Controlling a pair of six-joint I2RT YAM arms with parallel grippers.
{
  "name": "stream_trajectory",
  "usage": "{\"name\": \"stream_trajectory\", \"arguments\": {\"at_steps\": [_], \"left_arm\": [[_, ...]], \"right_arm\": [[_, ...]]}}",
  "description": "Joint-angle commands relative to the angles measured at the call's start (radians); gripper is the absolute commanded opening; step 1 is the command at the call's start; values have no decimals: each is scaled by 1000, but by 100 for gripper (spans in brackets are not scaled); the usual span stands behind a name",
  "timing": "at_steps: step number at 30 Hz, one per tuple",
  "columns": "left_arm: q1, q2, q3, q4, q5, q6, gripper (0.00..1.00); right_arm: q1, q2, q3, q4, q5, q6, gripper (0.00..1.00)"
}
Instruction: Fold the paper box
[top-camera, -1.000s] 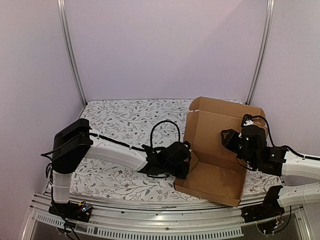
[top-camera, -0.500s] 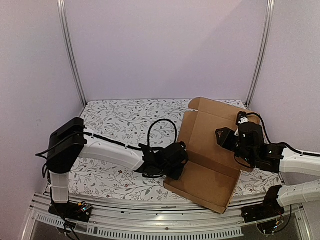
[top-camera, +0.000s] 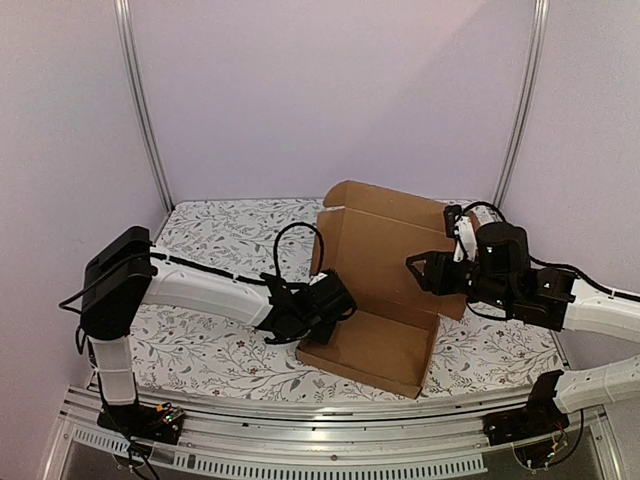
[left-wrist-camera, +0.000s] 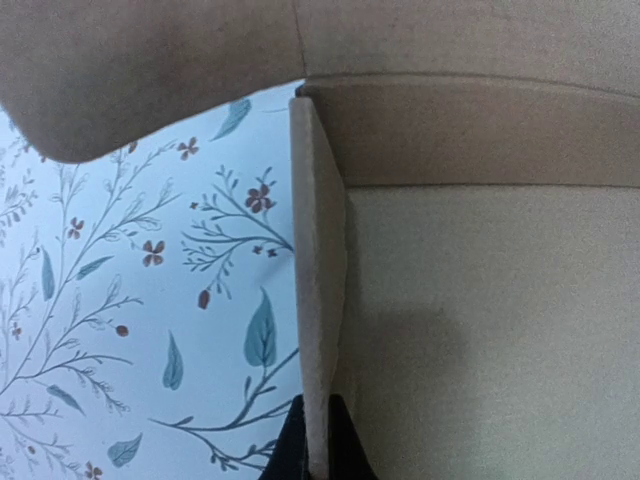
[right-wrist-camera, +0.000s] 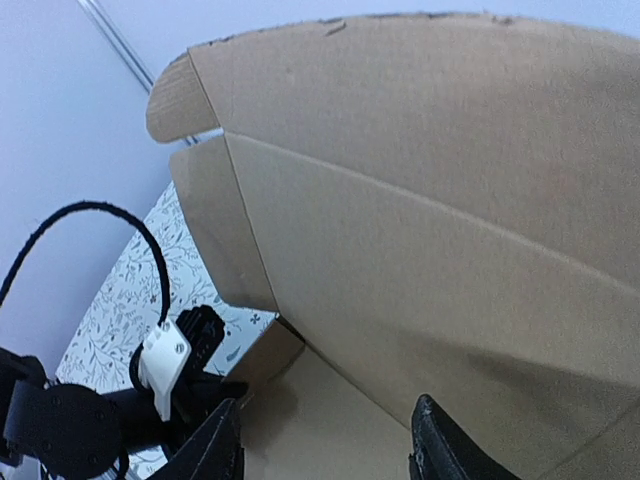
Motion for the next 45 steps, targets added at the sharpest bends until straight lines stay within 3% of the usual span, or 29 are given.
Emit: {"name": "stream_trajectory", "arguments": {"at_steps": [1, 8, 12, 17, 23, 30, 34, 41, 45], "left_arm": [[30, -26, -45, -64, -90, -95, 0], [55, 22, -52, -58, -33, -231, 0], [56, 45, -47, -37, 11, -251, 0], [56, 32, -64, -28, 15, -250, 0], [56, 7, -78, -27, 7, -231, 17], [59, -16, -79, -15, 2, -186, 40], [71, 6, -60, 1, 25, -162, 45], [72, 59, -11, 8, 40, -151, 45], [72, 106, 21, 3, 43, -138, 24]], "right_arm": [[45, 35, 28, -113, -55, -91, 55], [77, 141, 59, -105, -28, -48, 49], [93, 271, 99, -70, -19, -4, 42], [106, 346, 142, -60, -1, 3, 41], [106, 338, 168, -87, 25, -17, 50], [106, 338, 172, -91, 28, -22, 51], [106, 341, 165, -91, 29, -18, 51], [108, 325, 139, -89, 33, -9, 51], [108, 310, 122, -84, 36, -2, 51]]}}
